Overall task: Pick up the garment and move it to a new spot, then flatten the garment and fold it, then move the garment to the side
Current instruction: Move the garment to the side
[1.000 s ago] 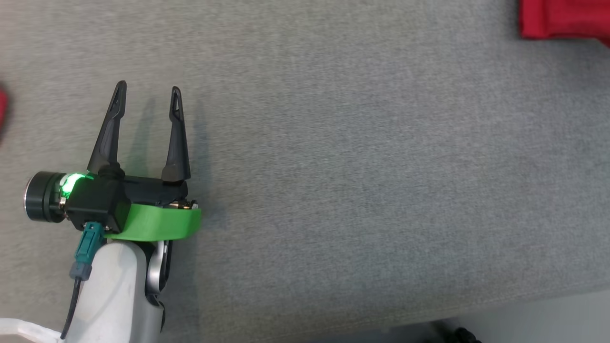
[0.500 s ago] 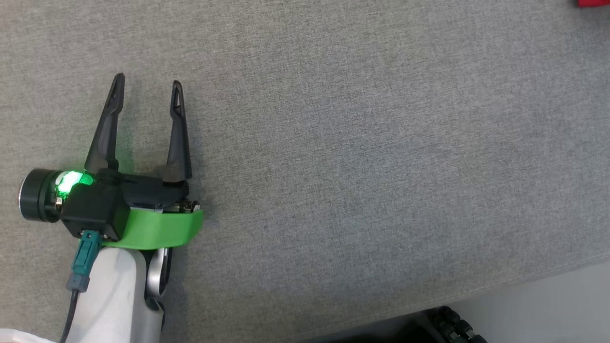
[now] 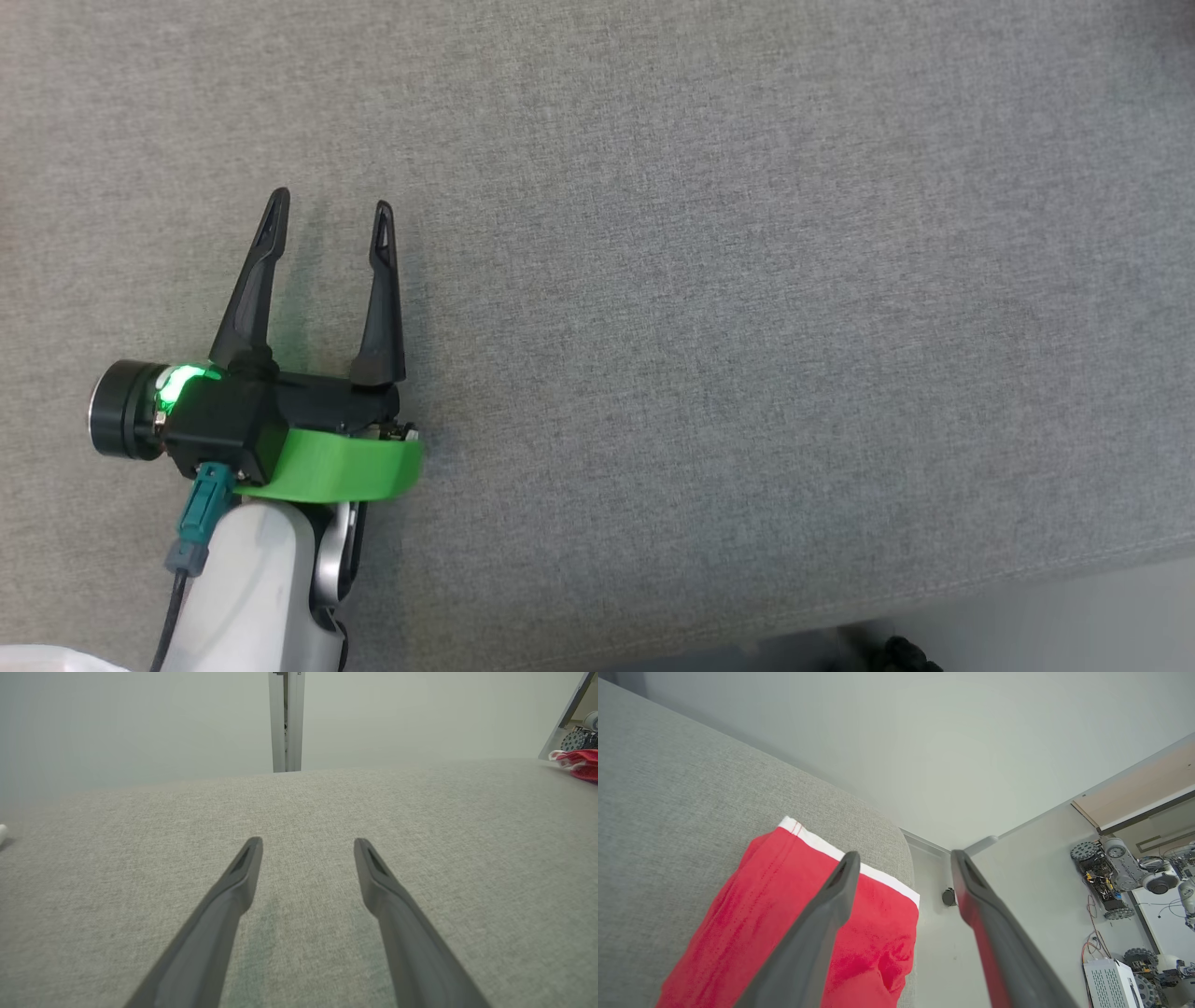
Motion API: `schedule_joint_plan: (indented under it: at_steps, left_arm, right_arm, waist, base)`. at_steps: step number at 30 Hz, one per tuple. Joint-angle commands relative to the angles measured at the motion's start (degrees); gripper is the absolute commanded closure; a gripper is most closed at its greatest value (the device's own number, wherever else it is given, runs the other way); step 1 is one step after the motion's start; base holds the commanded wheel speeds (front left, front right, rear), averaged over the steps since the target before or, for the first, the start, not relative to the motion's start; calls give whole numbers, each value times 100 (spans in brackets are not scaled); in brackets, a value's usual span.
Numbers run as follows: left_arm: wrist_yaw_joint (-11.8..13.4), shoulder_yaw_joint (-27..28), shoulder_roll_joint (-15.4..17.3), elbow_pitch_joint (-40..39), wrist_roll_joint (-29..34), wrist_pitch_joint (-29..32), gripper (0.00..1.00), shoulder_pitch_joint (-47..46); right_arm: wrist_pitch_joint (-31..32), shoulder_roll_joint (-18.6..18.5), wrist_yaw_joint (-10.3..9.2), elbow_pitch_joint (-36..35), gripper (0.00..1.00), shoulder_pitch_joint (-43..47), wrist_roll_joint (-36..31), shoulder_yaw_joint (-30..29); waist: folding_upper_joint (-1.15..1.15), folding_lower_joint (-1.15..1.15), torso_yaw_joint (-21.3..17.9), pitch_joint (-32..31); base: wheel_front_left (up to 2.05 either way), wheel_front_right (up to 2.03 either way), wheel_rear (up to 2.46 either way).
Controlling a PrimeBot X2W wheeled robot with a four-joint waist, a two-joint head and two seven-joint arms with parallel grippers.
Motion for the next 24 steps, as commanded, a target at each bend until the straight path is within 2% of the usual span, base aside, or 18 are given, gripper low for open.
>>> schedule_joint_plan:
  at_steps: [1, 8, 13, 24]
  left_arm:
    - [23, 22, -11, 50, -43, -38, 0, 81]
    - [78, 173, 4, 196, -190, -45, 0, 446]
    - [127, 414, 108, 226, -253, -41, 0, 880]
    - [130, 684, 217, 302, -470, -43, 0, 1606]
  right_arm:
    - [-135, 66, -13, 29, 0, 36, 20, 5]
    - [-715, 599, -13, -144, 0, 560, 211, 17]
    - [-842, 1115, -12, -606, 0, 1220, 317, -200]
    - [-840, 1904, -12, -2405, 0, 3299, -249, -1476]
  waist:
    - [0, 0, 116, -249]
    - [0, 0, 310, -1055]
    - [0, 0, 383, -1701]
    - [0, 0, 495, -2708]
  base:
    - [0, 0, 0]
    - [0, 0, 0]
    - [0, 0, 0]
    - [0, 0, 0]
